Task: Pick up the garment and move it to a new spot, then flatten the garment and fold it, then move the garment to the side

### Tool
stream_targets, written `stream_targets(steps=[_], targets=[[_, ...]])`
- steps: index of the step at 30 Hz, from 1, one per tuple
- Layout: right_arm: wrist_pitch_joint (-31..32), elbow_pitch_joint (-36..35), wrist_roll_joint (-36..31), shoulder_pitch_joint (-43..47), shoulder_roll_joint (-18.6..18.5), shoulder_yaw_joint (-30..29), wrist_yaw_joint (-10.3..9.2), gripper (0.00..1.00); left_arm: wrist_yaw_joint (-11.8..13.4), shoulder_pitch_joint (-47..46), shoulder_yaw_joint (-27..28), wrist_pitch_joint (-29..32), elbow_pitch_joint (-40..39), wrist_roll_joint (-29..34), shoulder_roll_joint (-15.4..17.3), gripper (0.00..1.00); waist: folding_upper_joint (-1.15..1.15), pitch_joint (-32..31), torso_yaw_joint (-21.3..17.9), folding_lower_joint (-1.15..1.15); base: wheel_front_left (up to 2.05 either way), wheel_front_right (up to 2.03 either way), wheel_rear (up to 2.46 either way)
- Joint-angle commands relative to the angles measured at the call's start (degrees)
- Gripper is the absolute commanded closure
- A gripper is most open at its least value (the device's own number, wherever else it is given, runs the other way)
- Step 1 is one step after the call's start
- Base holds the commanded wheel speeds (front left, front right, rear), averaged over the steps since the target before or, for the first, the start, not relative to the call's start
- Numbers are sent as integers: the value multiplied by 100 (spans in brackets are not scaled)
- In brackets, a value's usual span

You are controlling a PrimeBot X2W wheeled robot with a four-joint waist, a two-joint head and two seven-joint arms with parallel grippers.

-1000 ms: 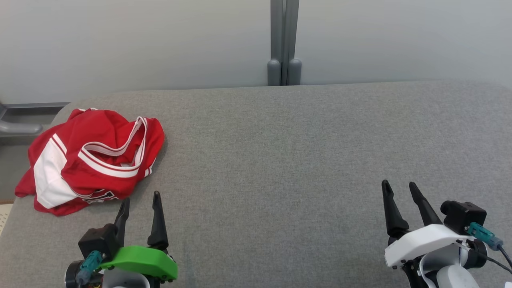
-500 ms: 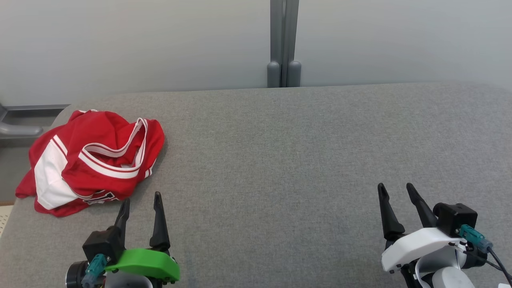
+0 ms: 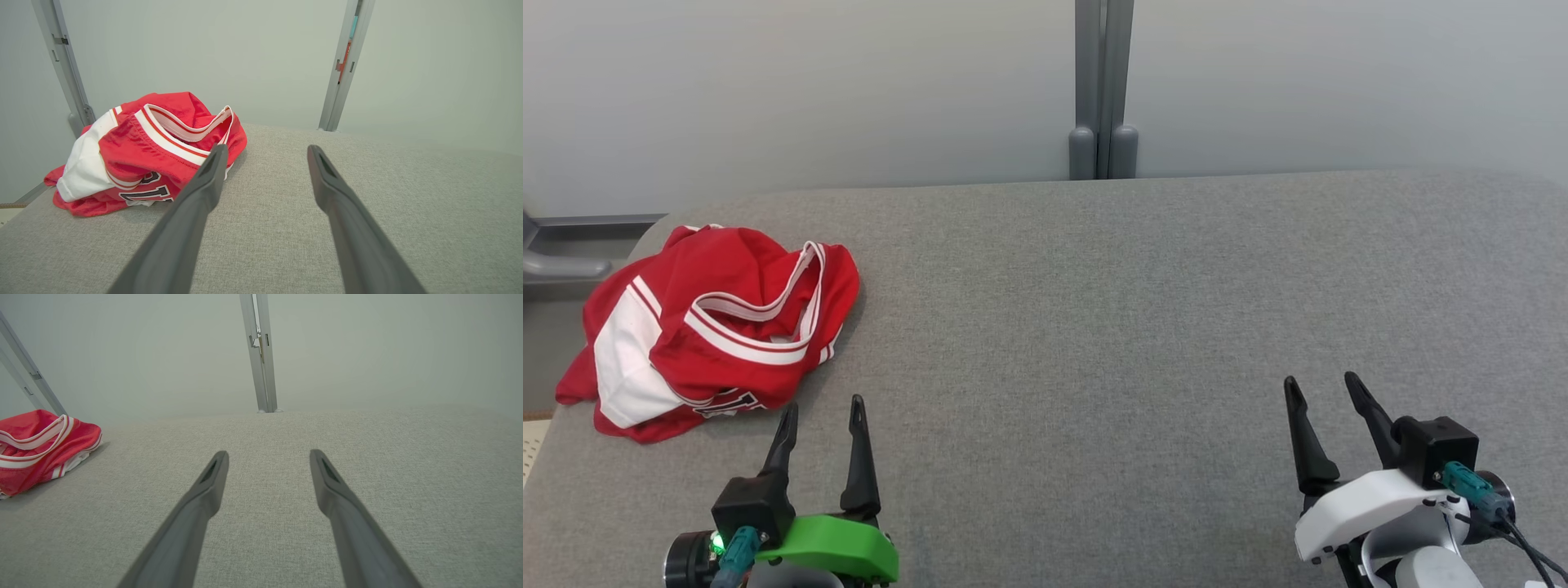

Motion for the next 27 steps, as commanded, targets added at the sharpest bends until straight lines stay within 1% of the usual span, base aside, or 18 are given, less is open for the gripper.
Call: stream_targets(steps=[1,13,17,21,27], targets=[[-62,-18,-131,77,-25,11,1,0,23,74,-9,-54,8,132,7,0,0,7,1,0,0,0,0],[-90,3,-108,53,-25,6,1,0,-29,-4,17,-45,64,90,-11,0,0,45,11,0,0,0,0],[-115,31,-88,64,-24,-6,1,0,-30,-33,63,-45,46,18,-30,0,0,39,111,0,0,0,0],[-130,-5,-72,106,-23,18,1,0,-69,-36,84,-45,38,-30,-32,0,0,16,398,0,0,0,0],[-182,-12,-25,125,-23,92,1,0,-104,7,116,-44,47,-55,21,0,0,-2,1060,0,0,0,0]])
